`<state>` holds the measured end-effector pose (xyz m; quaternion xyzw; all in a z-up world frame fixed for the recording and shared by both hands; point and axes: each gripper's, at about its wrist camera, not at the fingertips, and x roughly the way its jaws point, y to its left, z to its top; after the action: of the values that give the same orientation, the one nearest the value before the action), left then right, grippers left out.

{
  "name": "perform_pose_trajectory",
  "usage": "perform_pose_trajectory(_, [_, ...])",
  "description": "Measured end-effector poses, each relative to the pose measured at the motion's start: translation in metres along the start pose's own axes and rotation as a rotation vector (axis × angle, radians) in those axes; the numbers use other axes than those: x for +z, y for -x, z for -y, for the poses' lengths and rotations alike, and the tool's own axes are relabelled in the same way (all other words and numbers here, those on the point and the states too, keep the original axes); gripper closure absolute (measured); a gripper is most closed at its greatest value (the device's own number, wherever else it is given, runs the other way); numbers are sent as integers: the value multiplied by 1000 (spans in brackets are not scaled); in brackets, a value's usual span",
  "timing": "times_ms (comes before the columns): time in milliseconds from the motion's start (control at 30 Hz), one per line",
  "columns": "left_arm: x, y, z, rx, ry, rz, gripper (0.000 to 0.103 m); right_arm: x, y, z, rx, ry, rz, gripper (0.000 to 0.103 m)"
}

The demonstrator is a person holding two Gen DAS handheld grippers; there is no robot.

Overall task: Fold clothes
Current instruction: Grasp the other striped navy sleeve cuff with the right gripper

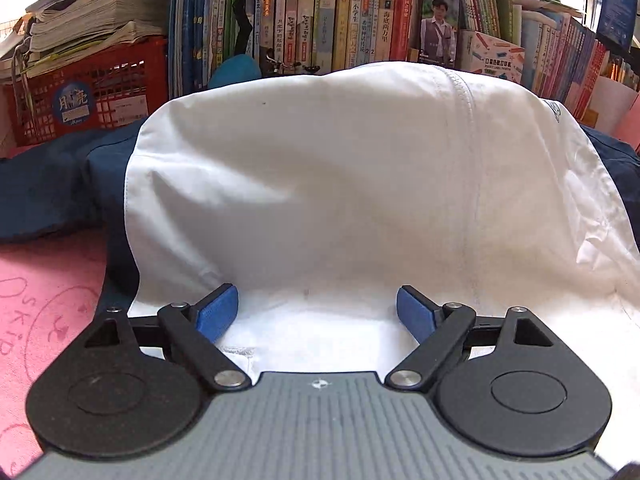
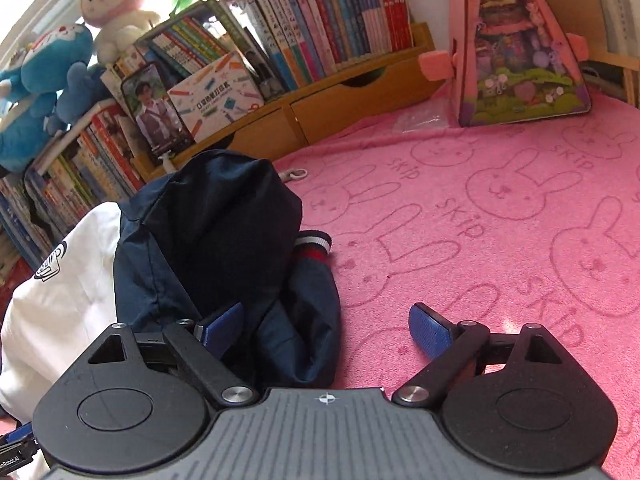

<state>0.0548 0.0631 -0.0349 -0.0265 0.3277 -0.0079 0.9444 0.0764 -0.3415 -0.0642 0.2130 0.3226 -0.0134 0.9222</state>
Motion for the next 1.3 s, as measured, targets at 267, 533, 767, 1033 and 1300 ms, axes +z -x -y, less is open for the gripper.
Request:
perform_pose_trajectory(267, [-1,-6,8,4,-51,-24,3,0,-14,-22,87,57,-36,52])
perform_pose_trajectory(533, [-2,-7,8,6,-54,-26,2,24,21,-8,23,18,126,96])
perform_pose_trajectory(767, [-2,-7,7,6,-55,-27,1,88,91,35,-173,36,411,92])
perform_pose_trajectory(1033, [-1,-7,7,5,-56,-28,1,63,34,32,-81,149,107,73])
perform_pose_trajectory(1300, [-1,-7,6,2,-58,-30,0,14,-26,-34,-193,440,5,55])
